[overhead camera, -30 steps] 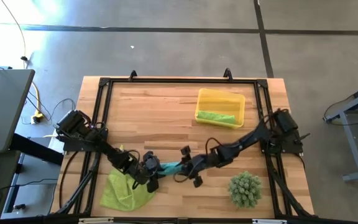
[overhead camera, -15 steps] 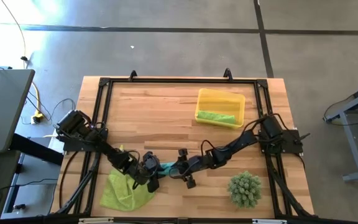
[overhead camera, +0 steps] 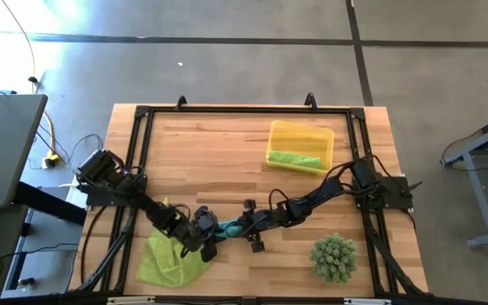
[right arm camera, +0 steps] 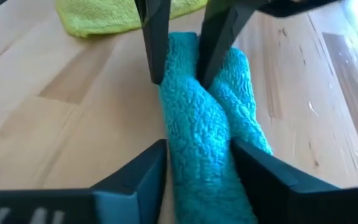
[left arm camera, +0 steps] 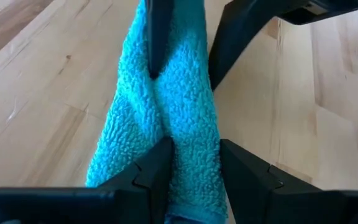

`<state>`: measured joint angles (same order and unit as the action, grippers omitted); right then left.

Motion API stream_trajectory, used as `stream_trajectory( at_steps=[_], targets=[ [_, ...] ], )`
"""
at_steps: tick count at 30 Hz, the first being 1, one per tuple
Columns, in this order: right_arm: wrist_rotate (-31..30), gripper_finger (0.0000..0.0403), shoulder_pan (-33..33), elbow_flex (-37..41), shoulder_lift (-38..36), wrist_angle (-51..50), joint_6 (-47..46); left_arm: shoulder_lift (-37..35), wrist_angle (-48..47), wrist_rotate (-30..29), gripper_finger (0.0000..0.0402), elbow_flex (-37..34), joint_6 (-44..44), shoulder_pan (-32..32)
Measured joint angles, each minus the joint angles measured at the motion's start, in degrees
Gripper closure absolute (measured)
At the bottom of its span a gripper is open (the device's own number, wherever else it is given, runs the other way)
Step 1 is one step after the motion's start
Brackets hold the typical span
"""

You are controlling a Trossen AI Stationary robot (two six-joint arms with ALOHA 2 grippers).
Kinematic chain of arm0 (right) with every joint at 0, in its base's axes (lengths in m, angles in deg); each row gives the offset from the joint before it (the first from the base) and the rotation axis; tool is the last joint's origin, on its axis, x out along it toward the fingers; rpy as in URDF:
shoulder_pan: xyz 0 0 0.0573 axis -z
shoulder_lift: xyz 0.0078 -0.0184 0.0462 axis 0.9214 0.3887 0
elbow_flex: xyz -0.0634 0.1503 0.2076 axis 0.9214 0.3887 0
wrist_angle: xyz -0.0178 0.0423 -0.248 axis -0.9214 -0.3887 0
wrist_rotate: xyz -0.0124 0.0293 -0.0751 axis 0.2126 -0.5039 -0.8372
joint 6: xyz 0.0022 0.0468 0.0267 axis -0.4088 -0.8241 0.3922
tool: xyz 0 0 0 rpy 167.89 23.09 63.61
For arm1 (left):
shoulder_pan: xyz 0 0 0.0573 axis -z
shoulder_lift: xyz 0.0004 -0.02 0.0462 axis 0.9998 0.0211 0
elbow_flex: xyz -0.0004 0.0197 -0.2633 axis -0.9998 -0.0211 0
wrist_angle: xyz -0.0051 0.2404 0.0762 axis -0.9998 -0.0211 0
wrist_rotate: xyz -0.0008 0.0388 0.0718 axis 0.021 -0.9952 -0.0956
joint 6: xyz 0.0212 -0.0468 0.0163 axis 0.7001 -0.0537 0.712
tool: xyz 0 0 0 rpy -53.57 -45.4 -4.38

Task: Roll microfiber towels into tight, uniform cylinder then place into a basket
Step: Put the rolled blue microfiber towel into the yellow bin

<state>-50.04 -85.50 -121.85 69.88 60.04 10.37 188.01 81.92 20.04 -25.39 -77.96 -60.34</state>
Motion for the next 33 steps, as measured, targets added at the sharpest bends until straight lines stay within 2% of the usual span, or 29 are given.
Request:
stream_trajectory(
  at_steps=[7, 8, 13, 18, 25, 33],
  targets=[
    [-0.1, 0.0377, 0.0, -0.1, -0.3, -5.5, -1.3, -4.3, -2.9, -0.7, 0.0275, -0.1, 1.1, 0.0],
    [-0.1, 0.0386, 0.0, -0.1, -0.3, -5.6, -1.5, -5.0, -3.3, -0.7, 0.0275, -0.2, 1.1, 0.0],
    [-1.6, 0.0375, 0.1, 0.1, -2.5, -8.5, -0.5, -9.6, -5.7, -0.4, 0.0275, -0.2, 1.3, 0.0],
    [-2.5, 0.0394, 2.1, 0.6, -9.1, -19.9, 4.4, -15.9, -8.4, -1.4, 0.0275, -0.1, 1.6, 0.1],
    [-5.2, 0.0396, 7.3, 0.5, -21.2, -37.2, 5.5, -22.6, -10.2, -6.4, 0.0275, 0.0, 6.5, 0.1],
    [-13.6, 0.0397, 16.4, 0.5, -37.8, -57.0, 9.3, -24.6, -10.6, -10.8, 0.0275, 0.0, 11.5, 0.1]
  ],
)
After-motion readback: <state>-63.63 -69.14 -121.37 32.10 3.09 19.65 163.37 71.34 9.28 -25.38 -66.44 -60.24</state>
